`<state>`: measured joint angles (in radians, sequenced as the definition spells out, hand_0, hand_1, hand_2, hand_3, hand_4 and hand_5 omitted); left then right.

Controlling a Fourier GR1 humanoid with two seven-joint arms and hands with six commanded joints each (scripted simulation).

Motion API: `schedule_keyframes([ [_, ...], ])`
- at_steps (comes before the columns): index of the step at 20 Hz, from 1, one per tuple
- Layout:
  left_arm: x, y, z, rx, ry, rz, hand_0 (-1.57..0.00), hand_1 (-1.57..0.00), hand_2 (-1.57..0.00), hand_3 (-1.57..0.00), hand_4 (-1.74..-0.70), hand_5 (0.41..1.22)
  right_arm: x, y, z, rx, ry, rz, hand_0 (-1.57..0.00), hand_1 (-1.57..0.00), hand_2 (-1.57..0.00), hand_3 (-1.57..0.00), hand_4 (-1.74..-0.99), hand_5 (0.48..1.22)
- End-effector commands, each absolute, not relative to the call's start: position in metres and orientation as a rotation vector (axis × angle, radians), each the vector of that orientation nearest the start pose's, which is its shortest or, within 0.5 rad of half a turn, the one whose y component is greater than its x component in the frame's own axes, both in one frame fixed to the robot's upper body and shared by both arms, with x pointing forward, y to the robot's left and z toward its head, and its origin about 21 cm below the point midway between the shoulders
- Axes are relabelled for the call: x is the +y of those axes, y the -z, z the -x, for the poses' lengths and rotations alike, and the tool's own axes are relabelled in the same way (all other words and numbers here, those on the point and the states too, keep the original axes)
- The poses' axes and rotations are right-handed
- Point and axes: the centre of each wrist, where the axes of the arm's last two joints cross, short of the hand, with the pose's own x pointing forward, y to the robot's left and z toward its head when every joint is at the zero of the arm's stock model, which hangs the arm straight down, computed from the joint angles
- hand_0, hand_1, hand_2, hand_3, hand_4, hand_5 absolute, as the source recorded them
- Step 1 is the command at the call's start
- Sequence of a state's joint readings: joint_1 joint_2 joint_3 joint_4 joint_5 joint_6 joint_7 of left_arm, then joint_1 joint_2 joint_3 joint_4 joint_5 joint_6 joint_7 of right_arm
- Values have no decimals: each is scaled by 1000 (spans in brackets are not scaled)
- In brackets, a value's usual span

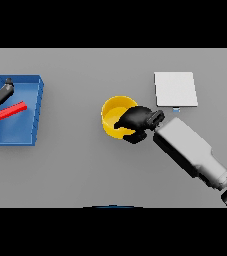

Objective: Pick up the red beaker and tilt it to pour out 1 green nut into yellow bowl. Pick up the yellow bowl and place it on the metallic measuring scale.

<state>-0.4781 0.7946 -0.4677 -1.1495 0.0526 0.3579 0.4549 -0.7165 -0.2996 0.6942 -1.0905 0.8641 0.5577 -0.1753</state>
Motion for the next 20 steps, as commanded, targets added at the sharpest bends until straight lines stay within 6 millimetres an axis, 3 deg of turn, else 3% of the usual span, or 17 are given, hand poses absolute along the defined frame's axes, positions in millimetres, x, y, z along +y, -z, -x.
schedule_keyframes([
  [1,337,-76,-343,-1107,432,-848,1,1,1,1,-756,703,-114,-50,-355,-1096,-2137,273,-993,-983,-959,-552,-1514,1064],
  [2,338,-73,-342,-1108,437,-850,1,1,1,1,-756,701,-113,-50,-355,-1083,-2139,272,-1109,-1100,-1081,-706,-1557,1096],
  [5,337,-78,-344,-1118,444,-854,1,1,1,1,-750,695,-113,-52,-355,-1057,-2133,275,-1334,-1330,-1205,-1120,-1647,1157],
  [9,339,-79,-341,-1115,448,-862,1,1,1,1,-735,689,-113,-52,-354,-1071,-2133,274,-1474,-1472,-1281,-1365,-1702,1195],
  [13,341,-79,-342,-1110,446,-864,1,1,1,1,-731,685,-118,-60,-352,-1122,-2132,277,-1531,-1531,-1306,-1405,-1725,1210],
  [15,339,-79,-342,-1112,451,-861,1,1,1,1,-729,690,-118,-67,-353,-1135,-2122,292,-1546,-1545,-1356,-1336,-1731,1214],
  [20,341,-84,-344,-1117,453,-876,1,1,1,1,-734,697,-127,-103,-356,-1155,-2093,357,-1563,-1563,-1419,-1242,-1738,1219],
])
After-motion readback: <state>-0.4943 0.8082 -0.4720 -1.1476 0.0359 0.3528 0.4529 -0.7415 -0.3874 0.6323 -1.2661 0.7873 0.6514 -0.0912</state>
